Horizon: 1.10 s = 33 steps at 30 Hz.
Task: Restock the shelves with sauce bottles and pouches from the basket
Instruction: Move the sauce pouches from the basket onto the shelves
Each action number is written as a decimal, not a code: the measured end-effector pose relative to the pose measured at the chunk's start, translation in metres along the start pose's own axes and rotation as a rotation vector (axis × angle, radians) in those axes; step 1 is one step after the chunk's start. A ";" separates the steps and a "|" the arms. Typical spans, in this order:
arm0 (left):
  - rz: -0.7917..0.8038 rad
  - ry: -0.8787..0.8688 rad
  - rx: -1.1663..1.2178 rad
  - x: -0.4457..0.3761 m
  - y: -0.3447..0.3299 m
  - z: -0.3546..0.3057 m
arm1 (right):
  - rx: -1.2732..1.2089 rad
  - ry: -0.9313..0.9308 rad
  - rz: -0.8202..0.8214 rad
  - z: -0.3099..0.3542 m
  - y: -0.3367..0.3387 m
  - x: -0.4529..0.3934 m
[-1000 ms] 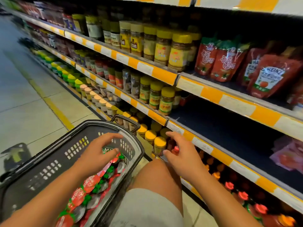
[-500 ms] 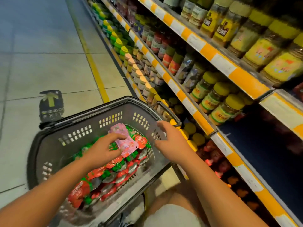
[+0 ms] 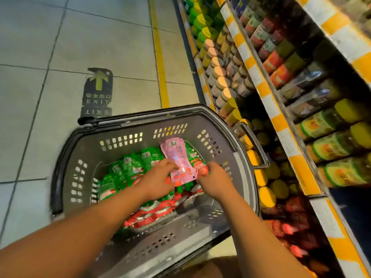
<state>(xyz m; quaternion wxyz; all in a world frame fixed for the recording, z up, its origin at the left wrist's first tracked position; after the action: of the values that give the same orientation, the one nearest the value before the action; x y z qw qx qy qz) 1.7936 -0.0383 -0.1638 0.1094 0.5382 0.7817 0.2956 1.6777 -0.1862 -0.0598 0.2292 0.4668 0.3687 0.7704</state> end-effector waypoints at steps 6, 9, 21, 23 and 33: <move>-0.071 0.011 -0.095 -0.001 -0.042 0.004 | -0.001 -0.115 0.060 -0.034 -0.026 -0.023; -0.092 0.023 -0.242 -0.004 -0.058 0.003 | 0.005 -0.152 0.086 -0.038 -0.033 -0.033; -0.165 0.087 -0.490 -0.021 -0.063 -0.022 | -0.135 -0.082 0.006 -0.046 -0.034 -0.050; -0.182 0.041 -0.486 -0.020 -0.054 -0.025 | -0.124 -0.064 -0.088 -0.042 -0.029 -0.047; -0.404 -0.143 -0.241 -0.032 0.006 -0.039 | -0.021 0.198 -0.381 -0.011 0.002 -0.028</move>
<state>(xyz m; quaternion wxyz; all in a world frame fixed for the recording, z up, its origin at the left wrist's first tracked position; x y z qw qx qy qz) 1.7917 -0.0789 -0.1334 0.2845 0.3734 0.8230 0.3200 1.6810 -0.2112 -0.0769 0.3383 0.3083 0.4628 0.7592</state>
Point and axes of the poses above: each hand's wrist, its own x-axis away from the middle knuckle, its own y-axis out of the back of the hand, z = x × y, the point moved 4 cm from there along -x, towards the middle knuckle, and after that the axes turned 8 degrees about -y, right-handed, at the moved point
